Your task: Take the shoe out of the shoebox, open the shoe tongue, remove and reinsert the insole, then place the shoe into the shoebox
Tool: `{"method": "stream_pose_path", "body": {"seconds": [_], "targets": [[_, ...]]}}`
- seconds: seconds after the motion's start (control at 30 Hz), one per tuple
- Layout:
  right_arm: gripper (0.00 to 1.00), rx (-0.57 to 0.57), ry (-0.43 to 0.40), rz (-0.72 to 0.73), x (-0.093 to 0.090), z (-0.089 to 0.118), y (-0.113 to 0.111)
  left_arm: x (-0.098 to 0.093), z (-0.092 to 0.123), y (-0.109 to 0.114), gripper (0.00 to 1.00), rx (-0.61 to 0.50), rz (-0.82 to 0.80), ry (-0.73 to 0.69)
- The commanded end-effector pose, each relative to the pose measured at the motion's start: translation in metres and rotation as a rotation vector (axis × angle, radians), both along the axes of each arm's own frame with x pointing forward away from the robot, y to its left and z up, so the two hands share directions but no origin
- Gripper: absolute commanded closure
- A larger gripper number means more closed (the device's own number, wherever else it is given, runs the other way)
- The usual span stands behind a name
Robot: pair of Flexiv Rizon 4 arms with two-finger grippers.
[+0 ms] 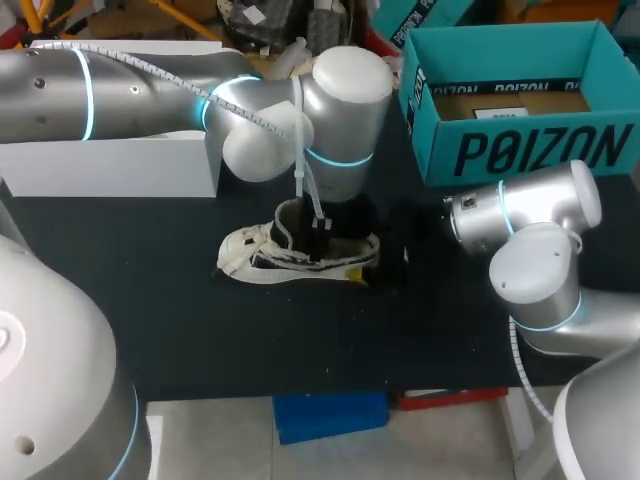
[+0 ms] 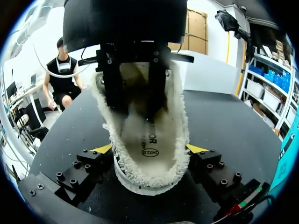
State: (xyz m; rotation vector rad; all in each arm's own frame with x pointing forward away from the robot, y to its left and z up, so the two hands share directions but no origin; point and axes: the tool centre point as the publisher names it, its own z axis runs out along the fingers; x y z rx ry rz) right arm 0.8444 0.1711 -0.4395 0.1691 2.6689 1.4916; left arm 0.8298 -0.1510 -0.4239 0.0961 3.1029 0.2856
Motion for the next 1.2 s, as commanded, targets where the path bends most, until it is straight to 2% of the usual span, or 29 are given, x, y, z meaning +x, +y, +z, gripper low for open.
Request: {"method": "stream_pose_path", "body": {"seconds": [0.03,0.23,0.43,0.6,0.73,0.77,0.8,0.83,0.87,1.03,1.2], "targets": [[1.00,-0.001,0.001,-0.002,0.001,-0.002,0.000,-0.004,-0.031,0.008,0.58,0.069,0.000,-0.125],[1.00,-0.001,0.001,-0.002,0.001,-0.002,0.000,0.008,-0.045,0.019,0.59,0.082,0.052,-0.225],[1.00,-0.001,0.001,-0.002,0.001,-0.002,0.000,0.025,-0.045,0.024,0.60,0.054,0.129,-0.333],[1.00,-0.001,0.001,-0.002,0.001,-0.002,0.000,0.039,-0.043,0.022,0.58,0.018,0.132,-0.353],[1.00,-0.001,0.001,-0.002,0.001,-0.002,0.000,0.046,-0.043,0.019,0.61,-0.008,0.122,-0.357],[1.00,-0.001,0.001,-0.002,0.001,-0.002,0.000,0.047,-0.043,0.018,0.63,-0.015,0.123,-0.352],[1.00,-0.001,0.001,-0.002,0.001,-0.002,0.000,0.048,-0.044,0.018,0.71,-0.016,0.121,-0.347],[1.00,-0.001,0.001,-0.002,0.001,-0.002,0.000,0.047,-0.045,0.017,0.82,-0.016,0.120,-0.344],[1.00,-0.001,0.001,-0.002,0.001,-0.002,0.000,0.047,-0.046,0.017,1.00,-0.013,0.121,-0.338],[1.00,-0.001,0.001,-0.002,0.001,-0.002,0.000,0.046,-0.046,0.016,1.00,-0.022,0.111,-0.313],[1.00,-0.001,0.001,-0.002,0.001,-0.002,0.000,0.037,-0.034,0.012,1.00,-0.064,0.056,-0.260]]}}
